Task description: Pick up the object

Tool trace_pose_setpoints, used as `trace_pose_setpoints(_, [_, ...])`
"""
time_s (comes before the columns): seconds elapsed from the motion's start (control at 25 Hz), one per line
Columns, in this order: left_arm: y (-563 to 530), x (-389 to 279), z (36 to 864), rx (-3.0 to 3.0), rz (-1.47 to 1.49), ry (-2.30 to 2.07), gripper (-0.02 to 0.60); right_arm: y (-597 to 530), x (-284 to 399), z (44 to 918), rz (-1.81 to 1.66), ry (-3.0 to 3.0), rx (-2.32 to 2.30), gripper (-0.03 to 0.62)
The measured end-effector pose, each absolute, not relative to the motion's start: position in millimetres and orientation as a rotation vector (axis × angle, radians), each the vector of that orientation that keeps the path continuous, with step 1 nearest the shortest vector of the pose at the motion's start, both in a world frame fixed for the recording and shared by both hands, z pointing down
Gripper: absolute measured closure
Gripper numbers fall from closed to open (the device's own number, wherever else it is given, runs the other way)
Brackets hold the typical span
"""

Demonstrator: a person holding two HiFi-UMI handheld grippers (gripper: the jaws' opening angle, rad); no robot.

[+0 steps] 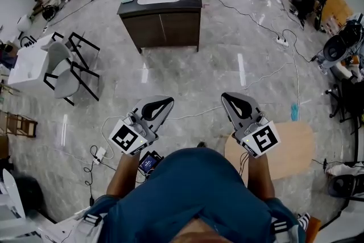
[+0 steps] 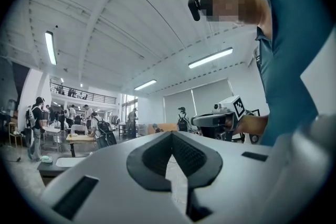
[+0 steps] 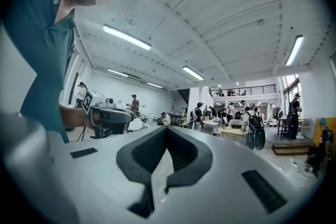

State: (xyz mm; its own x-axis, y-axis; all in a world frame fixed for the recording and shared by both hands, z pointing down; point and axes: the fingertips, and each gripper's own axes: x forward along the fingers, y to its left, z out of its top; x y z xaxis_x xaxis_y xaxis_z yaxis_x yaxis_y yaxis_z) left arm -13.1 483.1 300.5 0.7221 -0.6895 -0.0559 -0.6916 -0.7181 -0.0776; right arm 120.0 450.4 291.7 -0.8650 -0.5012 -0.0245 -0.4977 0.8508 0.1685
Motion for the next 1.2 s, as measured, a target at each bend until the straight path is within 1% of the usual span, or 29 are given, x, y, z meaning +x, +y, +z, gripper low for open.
trace_pose_setpoints(0.36, [421.4, 14.0, 304.0, -2.796, 0.021, 1.211, 0.578, 386.4, 144.3, 296.6, -0.263, -3.031, 0.727, 0.58])
trace_pose_setpoints(0.64, [388.8, 17.8, 307.9, -2.818, -0.001, 1.21, 0.578, 355.5, 148.9, 304.8, -0.207, -3.032, 0.734, 0.58])
trace_pose_setpoints(0.92, [345.6, 5.2, 317.6, -2.864, 0.007, 1.16, 0.578, 316.0, 136.0, 309.2, -0.192, -3.002, 0.797, 0.58])
trace_pose_setpoints(1.2, [302.3, -28.4, 310.1, -2.875, 0.049, 1.084, 0.578, 278.8, 102.4, 301.2, -0.225, -2.969, 0.867, 0.58])
